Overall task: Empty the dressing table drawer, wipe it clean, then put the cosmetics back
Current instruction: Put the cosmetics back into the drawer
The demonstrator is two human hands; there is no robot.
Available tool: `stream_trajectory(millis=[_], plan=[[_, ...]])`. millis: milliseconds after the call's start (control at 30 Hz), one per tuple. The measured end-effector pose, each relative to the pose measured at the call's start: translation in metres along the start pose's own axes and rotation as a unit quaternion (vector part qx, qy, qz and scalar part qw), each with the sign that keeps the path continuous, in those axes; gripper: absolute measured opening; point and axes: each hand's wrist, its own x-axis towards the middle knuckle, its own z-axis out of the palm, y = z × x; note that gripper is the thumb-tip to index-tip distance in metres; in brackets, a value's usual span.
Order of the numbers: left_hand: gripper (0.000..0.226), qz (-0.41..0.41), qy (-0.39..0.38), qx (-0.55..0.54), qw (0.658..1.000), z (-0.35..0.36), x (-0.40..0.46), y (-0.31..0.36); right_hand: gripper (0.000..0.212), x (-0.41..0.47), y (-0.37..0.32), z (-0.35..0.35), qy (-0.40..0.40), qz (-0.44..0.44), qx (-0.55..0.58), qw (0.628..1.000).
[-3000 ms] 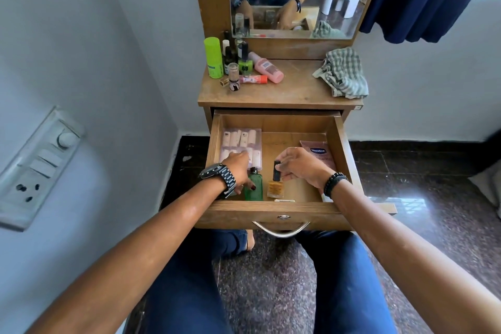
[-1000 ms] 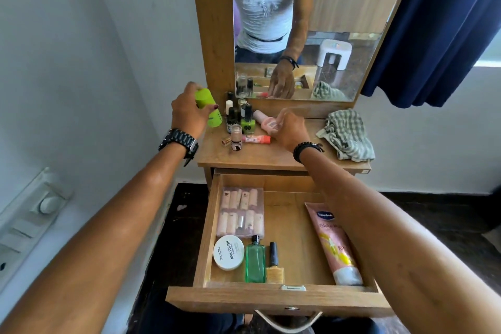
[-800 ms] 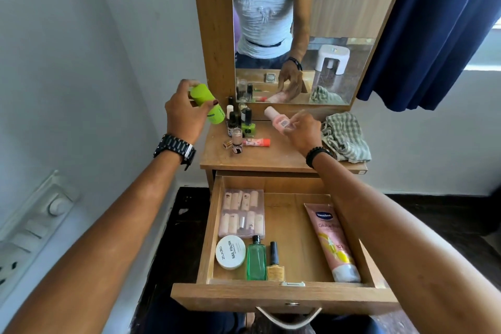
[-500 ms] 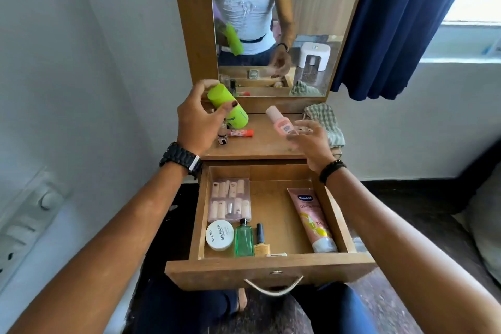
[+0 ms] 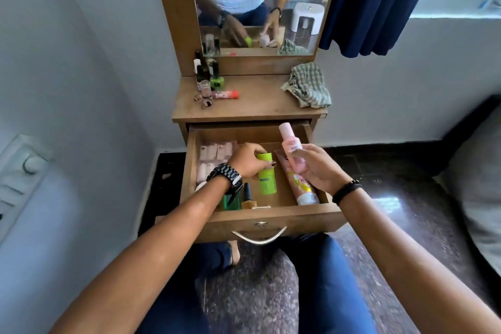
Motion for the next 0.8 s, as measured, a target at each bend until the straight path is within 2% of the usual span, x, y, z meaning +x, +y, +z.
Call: stream_trajectory(millis=[200, 300, 400, 533, 600, 800], plan=[[0.039, -0.058, -0.021, 0.093, 0.994, 0.021, 0.009, -0.017, 0.031, 0.007, 0.014, 0.01, 0.094, 0.021, -0.17, 0.981], [0.038, -0.069, -0.018, 0.114, 0.991, 0.021, 0.01, -0.021, 0.018, 0.008, 0.017, 0.012, 0.085, 0.025, -0.259, 0.962], [0.034, -0.06, -0.018, 0.13, 0.989, 0.021, 0.012, -0.023, 0.02, 0.009, 0.021, 0.013, 0.091, 0.022, -0.36, 0.928], [0.036, -0.054, -0.013, 0.128, 0.99, 0.024, 0.012, -0.027, 0.038, 0.006, 0.026, 0.018, 0.089, -0.01, -0.451, 0.888], [0.033, -0.054, -0.011, 0.13, 0.99, 0.025, 0.011, -0.027, 0.039, 0.006, 0.028, 0.024, 0.072, -0.031, -0.496, 0.865], [0.027, -0.06, -0.033, 0.156, 0.985, 0.023, 0.006, -0.025, 0.033, 0.008, 0.034, 0.033, 0.043, -0.018, -0.601, 0.798]])
